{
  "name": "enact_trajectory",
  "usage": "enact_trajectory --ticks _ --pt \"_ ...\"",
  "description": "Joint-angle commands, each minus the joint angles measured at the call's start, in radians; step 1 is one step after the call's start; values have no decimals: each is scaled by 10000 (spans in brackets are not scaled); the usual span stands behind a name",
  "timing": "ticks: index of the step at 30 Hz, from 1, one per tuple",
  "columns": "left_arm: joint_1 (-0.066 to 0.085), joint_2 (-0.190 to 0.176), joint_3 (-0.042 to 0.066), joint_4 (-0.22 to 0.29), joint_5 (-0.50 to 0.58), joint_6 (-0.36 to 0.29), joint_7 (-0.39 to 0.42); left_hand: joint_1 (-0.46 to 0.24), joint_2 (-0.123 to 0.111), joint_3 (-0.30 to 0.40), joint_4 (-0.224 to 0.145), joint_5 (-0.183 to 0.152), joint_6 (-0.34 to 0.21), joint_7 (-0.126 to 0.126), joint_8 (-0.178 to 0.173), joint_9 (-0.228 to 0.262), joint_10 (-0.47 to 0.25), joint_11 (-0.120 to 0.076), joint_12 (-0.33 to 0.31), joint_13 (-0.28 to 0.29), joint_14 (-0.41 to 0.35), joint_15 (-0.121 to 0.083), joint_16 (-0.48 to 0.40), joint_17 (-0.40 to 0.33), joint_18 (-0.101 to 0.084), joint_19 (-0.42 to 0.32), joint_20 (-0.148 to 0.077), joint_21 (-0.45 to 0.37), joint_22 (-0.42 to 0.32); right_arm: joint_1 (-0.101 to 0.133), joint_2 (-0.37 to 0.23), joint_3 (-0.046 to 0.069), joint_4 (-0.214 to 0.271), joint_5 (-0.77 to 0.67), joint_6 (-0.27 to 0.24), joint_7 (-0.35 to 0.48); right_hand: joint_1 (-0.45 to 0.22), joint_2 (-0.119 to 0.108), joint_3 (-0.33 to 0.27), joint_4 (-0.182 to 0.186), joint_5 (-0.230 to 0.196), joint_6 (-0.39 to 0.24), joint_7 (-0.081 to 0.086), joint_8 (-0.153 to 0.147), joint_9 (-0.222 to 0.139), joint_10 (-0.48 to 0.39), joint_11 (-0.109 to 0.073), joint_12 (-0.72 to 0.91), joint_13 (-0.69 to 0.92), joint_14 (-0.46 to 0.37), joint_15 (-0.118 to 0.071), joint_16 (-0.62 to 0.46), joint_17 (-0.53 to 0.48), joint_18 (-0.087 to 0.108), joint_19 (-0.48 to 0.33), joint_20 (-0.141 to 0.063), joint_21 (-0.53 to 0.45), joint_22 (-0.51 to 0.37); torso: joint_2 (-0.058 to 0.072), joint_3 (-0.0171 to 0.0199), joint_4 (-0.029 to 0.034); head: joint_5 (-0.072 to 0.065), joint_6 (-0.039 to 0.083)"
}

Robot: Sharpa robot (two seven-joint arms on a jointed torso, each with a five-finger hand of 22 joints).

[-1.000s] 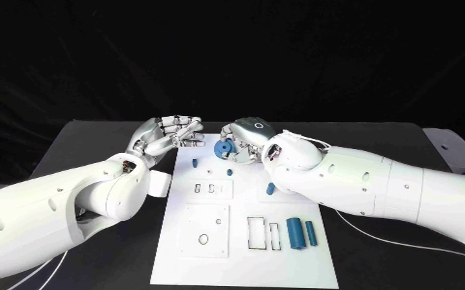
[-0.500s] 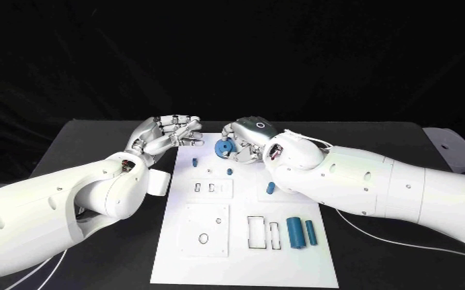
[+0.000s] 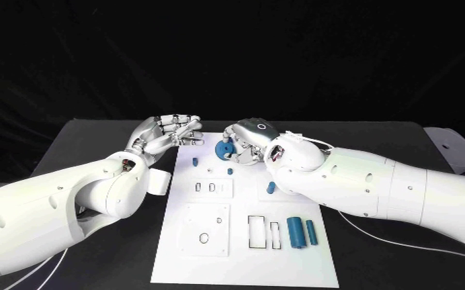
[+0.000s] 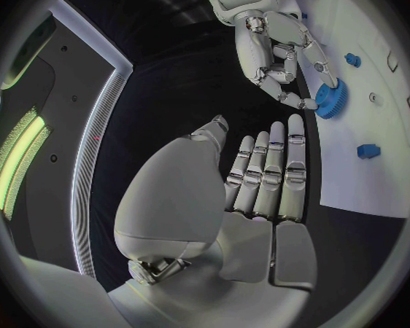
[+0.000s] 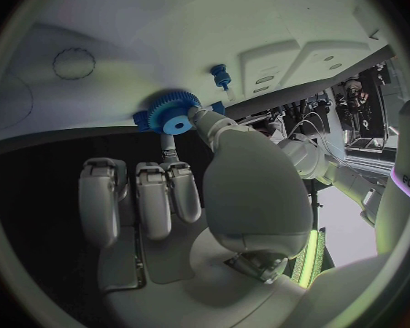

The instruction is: Assemble the parts on the task board

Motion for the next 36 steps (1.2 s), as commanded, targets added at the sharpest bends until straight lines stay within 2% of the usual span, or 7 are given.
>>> enact_trajectory --ticks 1,7,13,21,28,30,36 --pt "10 19 8 11 16 111 94 -33 -8 58 6 -9 -31 425 -63 -9 -14 40 -57 11 -55 -5 -40 9 135 47 -9 -5 -12 -14 -4 -7 26 -100 104 -48 -89 23 29 26 -10 170 -169 25 16 424 52 -66 1877 928 52 32 2168 -181 144 34 -22 1302 1 -2 -7 -2 -9" --pt "10 14 8 7 16 106 91 -33 -11 59 2 -9 -38 426 -67 -10 -20 43 -64 9 -70 -1 -52 14 135 48 -8 -7 -14 -17 -5 -7 23 -100 72 -41 -185 -37 5 63 -48 106 -134 -68 -1 393 80 -103 1843 926 76 29 2160 -175 129 57 -45 1283 1 -4 0 -8 4" --pt "10 6 8 8 16 99 88 -33 -11 59 2 -9 -38 426 -67 -10 -20 43 -64 9 -70 -1 -52 14 135 48 -8 -7 -14 -15 -1 -7 -11 -45 55 5 -427 -174 -321 221 -633 -1013 256 -1095 -300 53 428 -493 1472 929 373 38 2188 -158 77 305 -131 1227 3 -8 -2 -5 15" --pt "10 -3 8 5 16 100 87 -35 -13 60 0 -9 -43 428 -70 -11 -26 45 -70 8 -79 1 -61 17 134 48 -6 -9 -16 -14 -15 -7 -17 66 347 31 -856 -68 -950 688 -318 -593 224 -1214 -294 162 422 -361 1595 957 394 76 2327 -171 134 374 -79 1322 0 -6 -3 -4 5" --pt "10 -9 8 9 16 106 86 -40 -11 61 1 -9 -50 431 -74 -12 -33 48 -76 7 -89 4 -70 22 133 47 -5 -11 -18 -14 -39 -7 -17 135 491 32 -930 31 -1059 848 -186 -406 181 -1214 -278 214 389 -301 1653 966 371 86 2368 -177 154 357 -61 1355 0 -2 -2 -9 0" --pt "10 -10 8 6 16 107 86 -40 -11 61 1 -9 -50 431 -74 -12 -33 48 -76 7 -89 4 -70 22 133 47 -5 -11 -18 -14 -76 -7 2 151 357 41 -928 37 -1058 853 -182 -394 178 -1213 -277 218 387 -296 1658 965 369 85 2365 -180 160 355 -53 1365 -2 -2 2 -6 6" --pt "10 -29 8 -21 16 112 89 -40 -11 61 1 -9 -50 431 -74 -12 -33 48 -76 7 -89 4 -70 22 133 47 -5 -11 -18 -2 -572 26 449 638 -976 444 -731 116 -927 806 193 -315 156 -1295 -289 329 355 -172 1779 986 335 109 2458 -206 232 319 27 1470 -18 7 -7 -28 53"
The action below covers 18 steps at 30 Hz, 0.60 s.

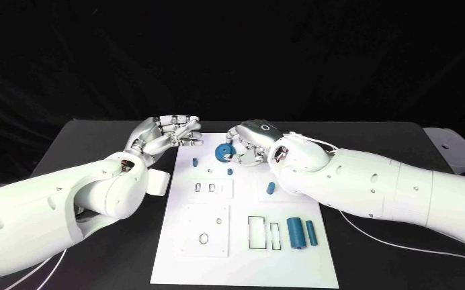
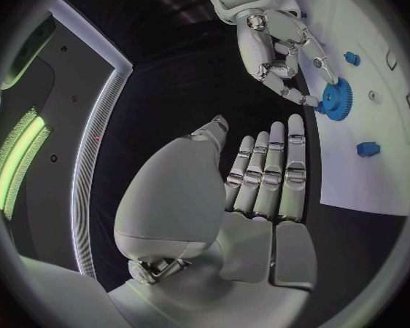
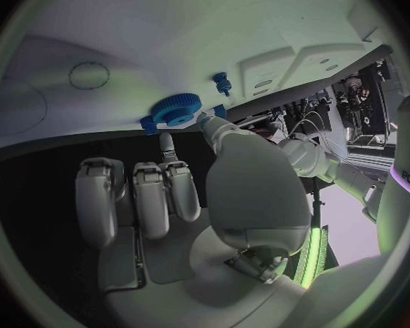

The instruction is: Assemble the parts on the task board

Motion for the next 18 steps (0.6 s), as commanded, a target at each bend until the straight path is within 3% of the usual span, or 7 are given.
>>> enact_trajectory --ticks 1,4,6,9,12,15,18 --pt "10 -15 8 -3 16 115 88 -40 -11 61 1 -9 -50 431 -39 -12 -32 48 -41 8 -89 4 -30 15 134 48 -4 -11 -8 26 -403 50 413 559 -1199 507 118 67 124 -78 75 20 6 -81 -8 326 -44 48 1788 1004 -5 68 2452 -207 245 -25 20 1469 -21 11 -21 -4 34" --pt "11 -52 7 -4 16 112 91 -40 -11 61 1 -9 -50 431 -39 -12 -32 48 -41 8 -89 4 -30 15 134 48 -4 -11 -8 161 -1026 110 993 1129 -1459 847 258 82 220 -167 28 22 19 -132 -18 325 -35 47 1788 995 2 59 2413 -191 205 -23 -35 1416 -25 12 -66 -41 73" --pt "11 -78 7 1 17 107 91 -40 -11 61 1 -9 -50 431 -39 -12 -32 48 -41 8 -89 4 -30 15 134 48 -4 -11 -8 288 -1509 137 1351 1628 -1307 1076 298 77 243 -197 -3 42 18 -137 -17 333 -34 56 1797 995 2 59 2412 -192 207 -22 -33 1420 -48 17 -111 -69 86" --pt "10 -89 6 -12 23 110 90 -40 -11 61 1 -9 -50 431 -39 -12 -32 48 -41 8 -89 4 -30 15 134 48 -4 -11 -8 464 -2211 160 1691 2460 -722 1400 488 108 377 -330 -123 111 20 -163 -18 291 -34 9 1753 972 1 34 2311 -163 131 -21 -132 1323 -91 20 -180 -115 111" --pt "9 -78 4 -40 38 128 89 -46 -11 63 1 -9 -53 432 -41 -13 -34 49 -46 9 -95 6 -39 23 134 48 -2 -13 -10 606 -3080 172 1839 3555 198 1896 718 63 502 -528 -353 246 9 -185 -14 262 -44 -25 1722 947 -10 5 2204 -140 66 -29 -221 1247 -164 27 -277 -127 115" --pt "5 -40 3 -63 54 159 92 -46 -11 63 1 -9 -53 432 -41 -13 -34 49 -46 9 -95 6 -39 23 134 48 -2 -13 -10 609 -3691 160 1829 4124 660 2370 900 -88 528 -721 -185 142 7 -312 -52 238 -46 -49 1703 941 -11 -3 2180 -130 34 -30 -269 1214 -212 53 -347 -171 122" --pt "-1 -3 2 -83 69 186 92 -47 -12 62 1 -10 -52 431 -41 -12 -32 49 -45 9 -95 6 -40 25 134 49 -2 -13 -11 468 -4232 151 1839 4423 901 2751 975 -195 498 -820 -139 45 -7 -396 -73 211 -59 -75 1678 939 -20 -7 2168 -121 12 -36 -302 1189 -233 96 -387 -185 131"
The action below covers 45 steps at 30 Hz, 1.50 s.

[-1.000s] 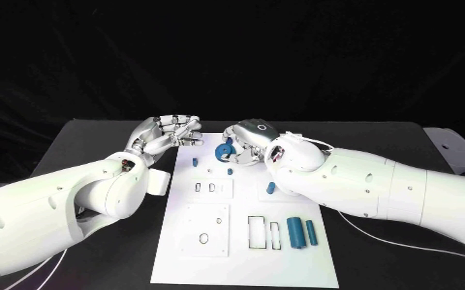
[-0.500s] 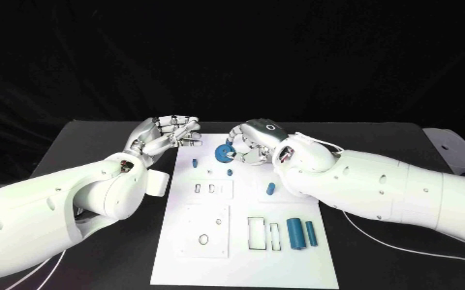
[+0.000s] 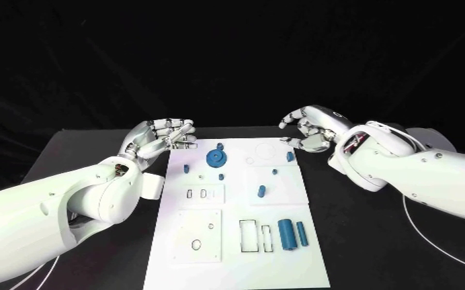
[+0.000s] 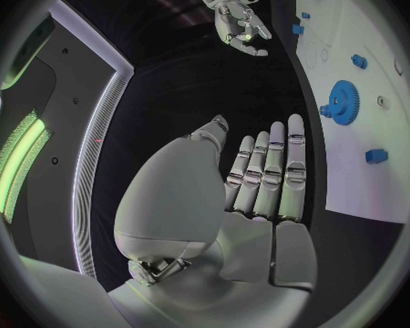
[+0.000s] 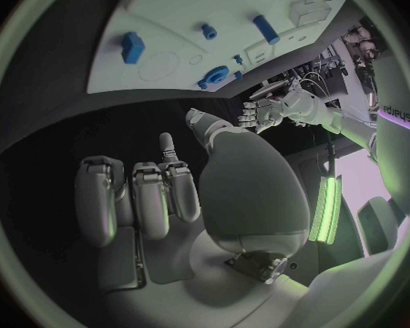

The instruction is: Assemble the parts on the task board

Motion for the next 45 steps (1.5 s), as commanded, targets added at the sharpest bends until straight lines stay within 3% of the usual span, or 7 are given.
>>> enact_trajectory --ticks 1,4,10,21,32,37,45 --pt "-1 48 7 -13 66 188 94 -47 -12 62 1 -10 -53 431 -41 -13 -32 49 -45 10 -95 6 -40 11 134 49 -2 -13 -12 -155 -342 -23 27 1275 1043 1156 123 -99 -31 -118 34 -94 -5 -82 -15 213 -58 -72 1682 936 -20 -9 2160 -122 12 -37 -51 1183 -71 70 -126 -14 -7" --pt "-9 76 6 -40 82 205 94 -47 -12 62 1 -10 -53 431 -41 -13 -32 49 -45 10 -95 6 -40 11 134 49 -2 -13 -12 -246 -566 -30 -76 1330 1177 1296 164 -140 -50 -165 32 -143 5 -124 -24 188 -53 -98 1658 933 -18 -13 2147 -113 -12 -38 -85 1152 -94 114 -171 -24 -33" --pt "-19 113 5 -73 96 231 92 -47 -12 62 1 -10 -53 431 -41 -13 -32 49 -45 10 -95 6 -40 11 134 49 -2 -13 -12 -399 -756 -54 -383 1277 1340 1382 249 -167 -61 -241 49 -238 26 -198 -40 164 -35 -120 1639 937 -5 -9 2166 -112 -16 -32 -96 1150 -93 139 -166 -40 -51" --pt "-28 131 3 -111 101 254 93 -47 -12 62 1 -10 -53 431 -41 -13 -32 49 -45 10 -95 6 -40 11 134 49 -2 -13 -12 -658 -346 -77 -1026 1163 1284 1345 304 -125 -35 -276 98 -247 40 -217 -38 177 -25 -104 1656 945 2 0 2202 -113 -13 -27 -96 1155 -90 90 -145 -14 -115" --pt "-31 156 3 -151 101 278 87 -53 -15 64 -3 -10 -51 426 -40 -11 -24 46 -46 12 -96 6 -50 27 135 51 0 -16 -15 -900 241 -86 -1480 1095 1091 1240 330 -11 27 -284 123 -163 57 -195 -19 215 -10 -60 1698 953 15 9 2237 -118 4 -17 -81 1177 -96 100 -154 51 -202" --pt "-32 160 3 -158 101 288 83 -53 -15 64 -3 -10 -51 426 -40 -11 -24 46 -46 12 -96 6 -50 27 135 51 0 -16 -15 -937 368 -87 -1557 1070 1095 1194 341 13 44 -292 128 -133 60 -186 -13 231 -9 -41 1715 957 17 13 2252 -125 21 -15 -60 1200 -94 90 -167 69 -207" --pt "-32 158 3 -168 101 296 72 -53 -15 64 -3 -10 -51 426 -40 -11 -24 46 -46 12 -96 6 -50 27 135 51 0 -16 -15 -989 517 -87 -1678 990 1125 1110 404 108 143 -358 133 33 67 -142 15 252 -5 -17 1736 961 23 19 2272 -130 42 -7 -41 1229 -100 107 -178 96 -224"
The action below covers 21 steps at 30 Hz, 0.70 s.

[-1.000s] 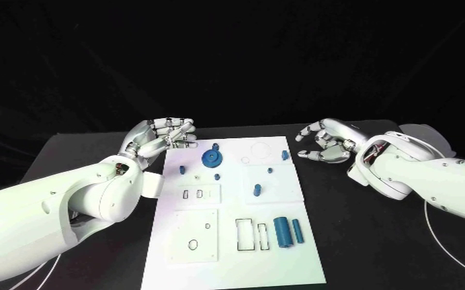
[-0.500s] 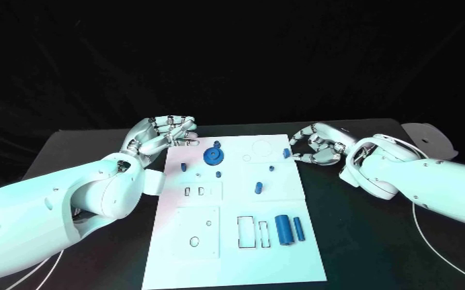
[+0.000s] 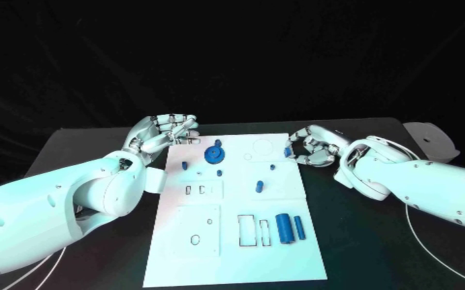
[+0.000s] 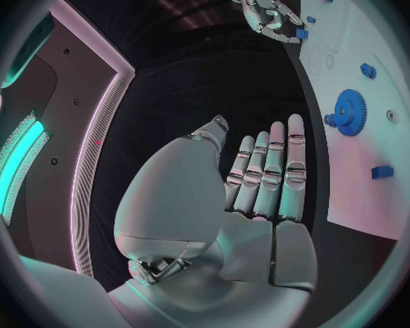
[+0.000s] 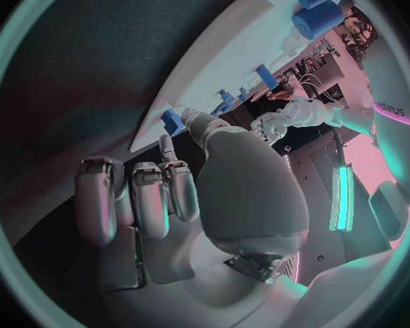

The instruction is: Assemble the parts on the task board

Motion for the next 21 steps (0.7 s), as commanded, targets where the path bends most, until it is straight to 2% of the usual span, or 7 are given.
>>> enact_trajectory --ticks 1,10,21 --pt "2 17 6 8 28 195 71 -53 -15 64 -3 -10 -50 426 -40 -11 -24 46 -46 13 -97 6 -50 9 135 51 0 -16 -17 -25 43 -1 -42 -162 35 -72 75 137 86 -44 35 159 -13 18 23 260 -2 76 1741 961 24 19 2264 -129 40 -6 15 1233 -3 9 -10 11 -9" --pt "2 25 6 3 28 206 61 -53 -15 64 -3 -10 -50 426 -40 -11 -24 46 -46 13 -97 6 -50 9 135 51 0 -16 -17 -36 156 0 -163 -176 -92 -109 153 406 333 -129 -72 473 -40 83 54 323 -23 144 1805 971 8 31 2311 -142 80 -13 58 1294 0 8 5 11 -2" --pt "2 32 6 -8 28 226 51 -53 -15 64 -3 -10 -50 426 -40 -11 -24 46 -46 13 -97 6 -50 9 135 51 0 -16 -17 -36 329 1 -315 -178 -142 -133 156 448 374 -144 -119 517 -49 85 56 337 -30 159 1818 975 0 36 2329 -147 93 -19 73 1313 2 8 -1 29 -10"
